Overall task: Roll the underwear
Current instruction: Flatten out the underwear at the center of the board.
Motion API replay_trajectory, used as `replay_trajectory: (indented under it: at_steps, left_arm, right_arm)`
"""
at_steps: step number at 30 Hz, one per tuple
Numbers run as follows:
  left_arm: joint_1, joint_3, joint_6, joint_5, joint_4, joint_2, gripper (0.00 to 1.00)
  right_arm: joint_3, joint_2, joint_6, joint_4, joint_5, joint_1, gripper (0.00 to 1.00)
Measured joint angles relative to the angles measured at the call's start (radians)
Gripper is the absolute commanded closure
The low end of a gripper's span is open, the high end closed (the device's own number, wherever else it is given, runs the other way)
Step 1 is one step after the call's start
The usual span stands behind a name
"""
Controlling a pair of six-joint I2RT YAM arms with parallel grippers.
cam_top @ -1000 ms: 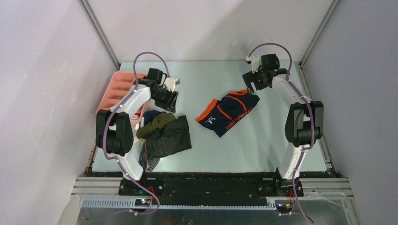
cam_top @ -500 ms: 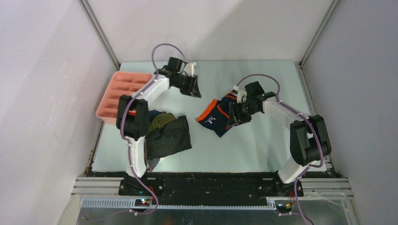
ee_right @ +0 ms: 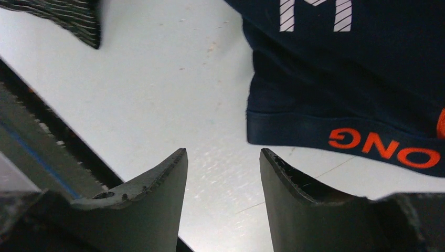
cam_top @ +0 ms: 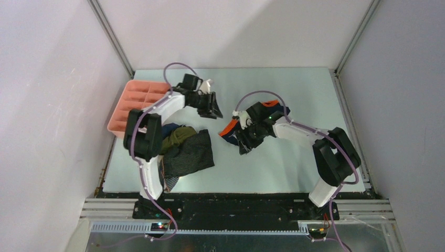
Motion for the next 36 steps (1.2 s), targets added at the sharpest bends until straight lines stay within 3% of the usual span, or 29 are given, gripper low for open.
replay_trajectory:
  at_steps: [5,9,11,12,14,19,24,26,28,31,33,34,36]
  left_arm:
    - [0.106,-0.031,-0.008,-0.013,0.004,-0.104,0.52]
    - [0.144,-0.034,-0.019,-0.013,0.013,-0.141,0.52]
    - [0.144,-0.034,-0.026,-0.012,0.016,-0.143,0.52]
    - [0.144,-0.037,-0.028,-0.01,0.019,-0.143,0.52]
    - [0.143,-0.042,-0.035,-0.008,0.021,-0.143,0.52]
    - [0.143,-0.04,-0.045,-0.002,0.024,-0.139,0.53]
    - [0.132,0.034,-0.04,-0.002,0.023,-0.09,0.53]
    - [0.12,0.09,-0.03,-0.005,0.022,-0.056,0.52]
    - [0.101,0.142,-0.021,-0.006,0.024,-0.027,0.51]
    - [0.057,0.21,-0.014,-0.007,0.025,0.016,0.47]
    - [0.017,0.267,-0.013,-0.005,0.032,0.058,0.44]
    - [-0.003,0.291,-0.014,-0.005,0.039,0.079,0.43]
    - [-0.05,0.349,-0.021,0.008,0.068,0.132,0.4]
  right_arm:
    - [0.034,0.085,-0.056,0.002,0.071,0.029,0.44]
    - [0.044,0.122,-0.095,0.002,0.116,0.057,0.5]
    - [0.047,0.136,-0.117,0.001,0.134,0.067,0.65]
    - [0.051,0.138,-0.136,0.0,0.14,0.07,0.84]
    - [0.055,0.146,-0.181,0.001,0.144,0.075,1.0]
    - [0.007,0.101,-0.348,-0.035,0.148,0.069,1.0]
    - [-0.224,-0.191,-0.599,-0.255,0.169,-0.037,1.0]
    - [-0.296,-0.343,-0.689,-0.338,0.222,-0.174,0.78]
    - [-0.306,-0.423,-0.733,-0.384,0.267,-0.33,0.45]
    - [-0.238,-0.422,-0.716,-0.429,0.293,-0.509,0.35]
    - [-0.153,-0.381,-0.641,-0.464,0.267,-0.589,0.31]
    - [-0.108,-0.357,-0.588,-0.477,0.239,-0.623,0.23]
    - [-0.05,-0.323,-0.479,-0.48,0.177,-0.687,0.17]
